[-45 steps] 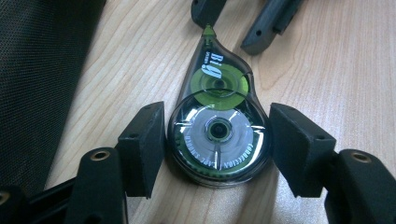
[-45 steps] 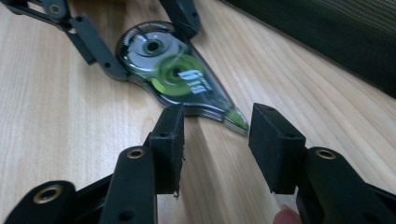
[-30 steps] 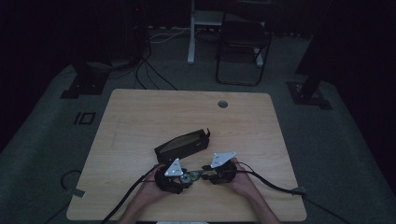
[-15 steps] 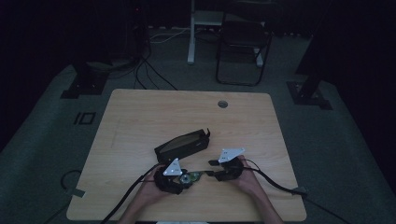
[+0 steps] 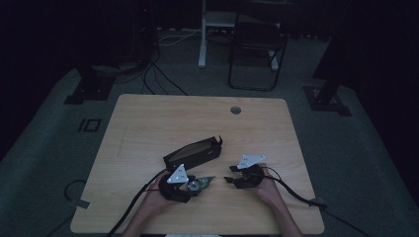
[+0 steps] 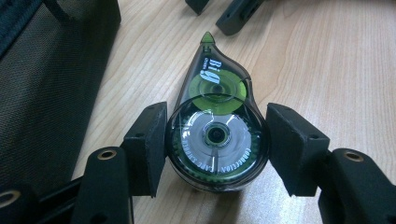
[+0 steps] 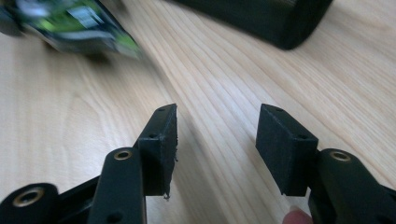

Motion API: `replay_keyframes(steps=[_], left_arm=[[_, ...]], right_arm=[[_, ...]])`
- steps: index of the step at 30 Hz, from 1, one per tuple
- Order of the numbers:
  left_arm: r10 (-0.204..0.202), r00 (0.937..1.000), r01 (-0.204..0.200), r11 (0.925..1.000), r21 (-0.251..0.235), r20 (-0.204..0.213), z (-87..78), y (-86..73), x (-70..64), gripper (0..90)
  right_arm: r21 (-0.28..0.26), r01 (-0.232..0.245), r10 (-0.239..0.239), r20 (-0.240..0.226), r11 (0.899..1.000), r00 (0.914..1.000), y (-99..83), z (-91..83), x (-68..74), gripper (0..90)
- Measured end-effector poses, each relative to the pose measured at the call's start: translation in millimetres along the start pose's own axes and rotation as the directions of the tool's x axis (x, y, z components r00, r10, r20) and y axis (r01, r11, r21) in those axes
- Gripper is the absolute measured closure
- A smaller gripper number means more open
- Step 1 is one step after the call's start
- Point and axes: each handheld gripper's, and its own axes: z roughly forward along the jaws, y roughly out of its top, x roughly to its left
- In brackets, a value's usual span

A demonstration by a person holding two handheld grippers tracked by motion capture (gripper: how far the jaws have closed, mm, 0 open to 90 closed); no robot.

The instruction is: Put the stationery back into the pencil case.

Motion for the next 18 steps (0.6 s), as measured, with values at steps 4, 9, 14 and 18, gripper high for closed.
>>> replay_keyframes(steps=[4,9,14,18], left_arm=[[-0.001,1.0000,0.001,1.0000,-0.009,-0.005,-4.4,1.4,0.2,41.7],[-0.004,0.9999,0.004,0.9999,-0.015,-0.017,-9.7,2.7,0.7,41.7],[-0.007,0.9995,0.006,0.9998,-0.019,-0.030,-14.7,3.9,1.8,41.7],[-0.004,0.9993,0.004,0.9998,-0.022,-0.036,-17.9,5.3,1.4,41.7]], right_arm=[[-0.012,-0.013,0.013,0.025,1.000,0.9996,-2.1,-0.4,-4.0,46.2],[-0.008,-0.019,0.019,0.064,1.000,0.9978,-4.3,-2.3,-7.3,42.3],[-0.006,-0.024,0.024,0.068,1.000,0.9974,-4.1,-2.0,-8.0,39.6],[-0.005,-0.023,0.024,0.067,1.000,0.9975,-4.1,-1.8,-8.0,38.3]])
